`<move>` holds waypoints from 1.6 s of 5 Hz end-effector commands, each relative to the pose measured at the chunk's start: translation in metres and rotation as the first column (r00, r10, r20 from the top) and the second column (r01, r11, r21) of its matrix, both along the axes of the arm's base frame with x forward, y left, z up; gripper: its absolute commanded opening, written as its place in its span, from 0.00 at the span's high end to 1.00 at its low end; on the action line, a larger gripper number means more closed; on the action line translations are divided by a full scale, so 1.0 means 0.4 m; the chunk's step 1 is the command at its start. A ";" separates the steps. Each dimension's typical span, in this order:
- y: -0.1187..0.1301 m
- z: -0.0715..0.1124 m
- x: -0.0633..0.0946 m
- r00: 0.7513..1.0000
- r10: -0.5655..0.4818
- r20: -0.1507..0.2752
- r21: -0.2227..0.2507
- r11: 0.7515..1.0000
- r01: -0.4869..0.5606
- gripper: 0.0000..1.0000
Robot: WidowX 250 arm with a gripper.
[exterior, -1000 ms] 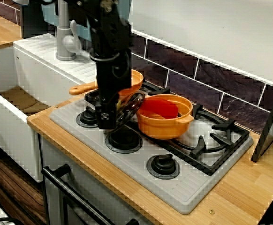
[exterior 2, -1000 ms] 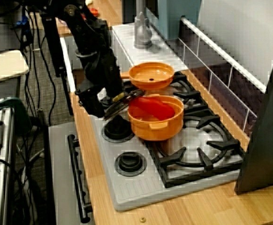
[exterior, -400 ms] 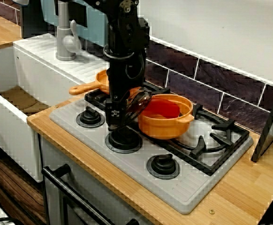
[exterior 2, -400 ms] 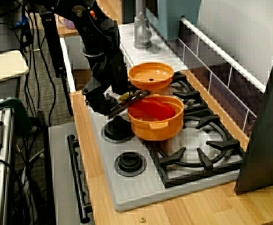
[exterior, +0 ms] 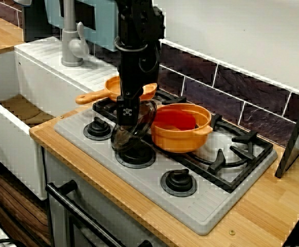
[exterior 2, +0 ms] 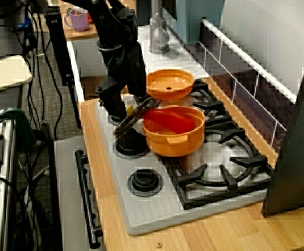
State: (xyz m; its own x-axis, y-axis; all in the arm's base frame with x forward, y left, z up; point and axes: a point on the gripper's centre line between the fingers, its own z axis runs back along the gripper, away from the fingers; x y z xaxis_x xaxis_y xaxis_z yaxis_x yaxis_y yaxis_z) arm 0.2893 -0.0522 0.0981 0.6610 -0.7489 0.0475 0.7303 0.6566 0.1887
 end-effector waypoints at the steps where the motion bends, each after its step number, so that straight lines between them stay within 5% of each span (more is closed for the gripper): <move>1: 0.019 0.030 0.022 1.000 -0.012 0.027 -0.007 1.000 0.012 0.00; 8: 0.020 -0.025 0.020 1.000 -0.013 -0.007 0.035 0.999 0.013 0.00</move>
